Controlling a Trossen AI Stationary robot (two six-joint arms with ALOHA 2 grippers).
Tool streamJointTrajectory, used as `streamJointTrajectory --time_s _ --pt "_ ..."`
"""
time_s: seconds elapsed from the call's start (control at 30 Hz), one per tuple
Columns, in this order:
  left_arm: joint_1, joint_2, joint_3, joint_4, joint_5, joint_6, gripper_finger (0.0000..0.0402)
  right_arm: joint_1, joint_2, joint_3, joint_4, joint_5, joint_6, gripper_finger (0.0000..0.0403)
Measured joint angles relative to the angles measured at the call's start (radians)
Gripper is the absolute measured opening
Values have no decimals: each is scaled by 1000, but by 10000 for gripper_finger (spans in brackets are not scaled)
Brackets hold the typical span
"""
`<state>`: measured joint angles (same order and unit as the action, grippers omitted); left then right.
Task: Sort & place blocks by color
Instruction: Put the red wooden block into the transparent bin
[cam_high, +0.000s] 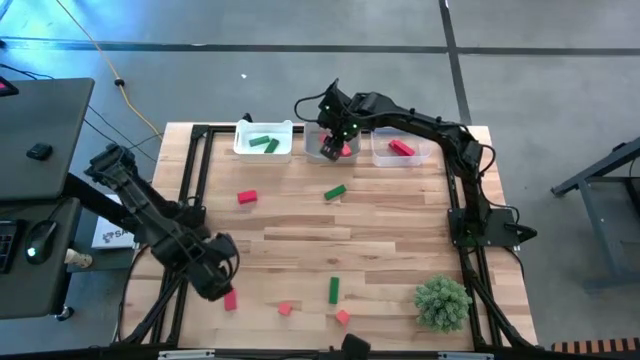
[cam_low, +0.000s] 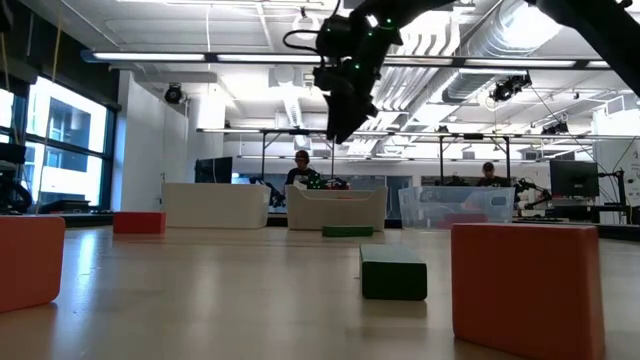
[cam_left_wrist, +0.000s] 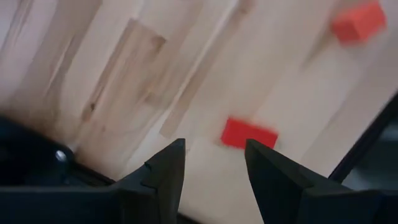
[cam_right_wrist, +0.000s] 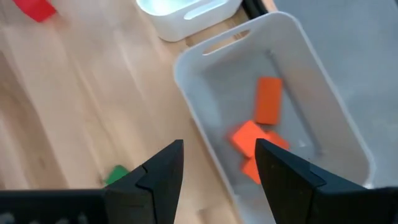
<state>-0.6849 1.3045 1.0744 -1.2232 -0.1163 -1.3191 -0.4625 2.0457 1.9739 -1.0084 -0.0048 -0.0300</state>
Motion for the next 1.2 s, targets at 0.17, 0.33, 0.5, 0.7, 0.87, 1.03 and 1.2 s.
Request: streamJointTrajectory --time_s 0.17,0.33,0.5,0.7,0.87,1.03,1.2 --pt "-59 0 0 1 7 255 157 51 0 0 0 0 112 188" --pt "-92 0 0 2 8 540 156 122 0 0 0 0 212 188" --pt "-101 1 0 42 2 754 156 187 0 0 -1 0 317 188" --pt "-102 50 0 80 0 1046 156 248 0 0 -1 26 400 188" --pt "-102 107 0 82 0 1240 156 278 0 0 -1 27 438 188" --pt "-102 163 0 118 0 1400 156 289 0 0 -1 31 475 188" --pt "-101 226 0 164 21 1527 156 301 0 0 0 67 486 188"
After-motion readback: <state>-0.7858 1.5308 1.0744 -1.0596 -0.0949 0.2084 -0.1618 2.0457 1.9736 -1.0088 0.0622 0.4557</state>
